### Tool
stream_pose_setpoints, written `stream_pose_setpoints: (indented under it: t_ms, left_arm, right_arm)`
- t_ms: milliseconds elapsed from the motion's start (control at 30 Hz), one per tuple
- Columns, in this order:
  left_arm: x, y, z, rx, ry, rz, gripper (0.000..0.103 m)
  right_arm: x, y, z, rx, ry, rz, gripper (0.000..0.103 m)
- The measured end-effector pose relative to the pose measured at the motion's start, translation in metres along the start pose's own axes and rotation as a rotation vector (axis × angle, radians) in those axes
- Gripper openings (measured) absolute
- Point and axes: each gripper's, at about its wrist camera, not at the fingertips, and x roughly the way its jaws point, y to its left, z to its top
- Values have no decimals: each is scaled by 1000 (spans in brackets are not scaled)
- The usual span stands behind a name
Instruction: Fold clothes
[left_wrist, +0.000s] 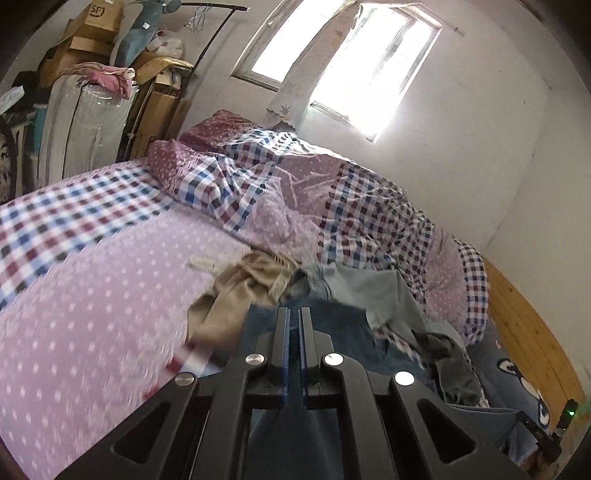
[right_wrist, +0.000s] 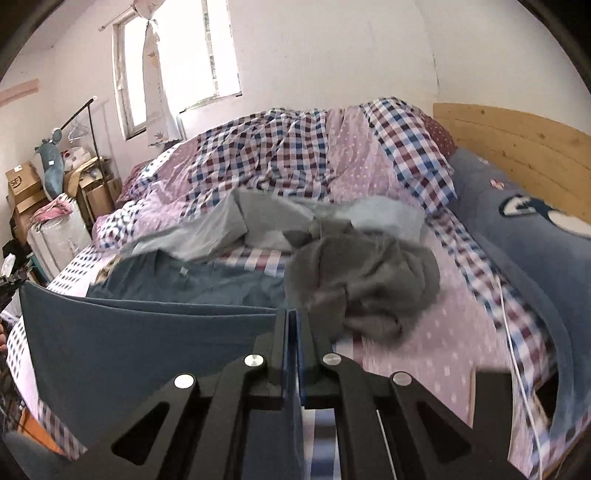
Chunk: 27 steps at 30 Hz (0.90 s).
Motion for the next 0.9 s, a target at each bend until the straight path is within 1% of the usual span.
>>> stream_pose_setpoints:
  t_ms: [133,267,433,600,733,800,900]
  left_arm:
    - [44,0,31,-28,6,20,2]
    - [99,-1,54,-53,37,38,2]
    - [166,-11,72,-33,68,74,2]
    - [224,-17,86,-2,87,112,2]
    - [255,-22,94,27,90,135,2]
    - [270,-26,93,65,103,159,2]
    - [291,-26,91,89,131,193,2]
  right_arm:
    - [45,2,41,-28,-1,-19,2]
    - [99,-1,73,-32,10,-51,2]
    - [161,-11,102,-25,19,-101,1]
    - [212,-15,123,-53,51,-136,1]
    - [245,-17,135,-78,78,-169,1]
    - [264,-17,137,-91,105,-190,1]
    - [288,-16,132,-112,138,-229,1]
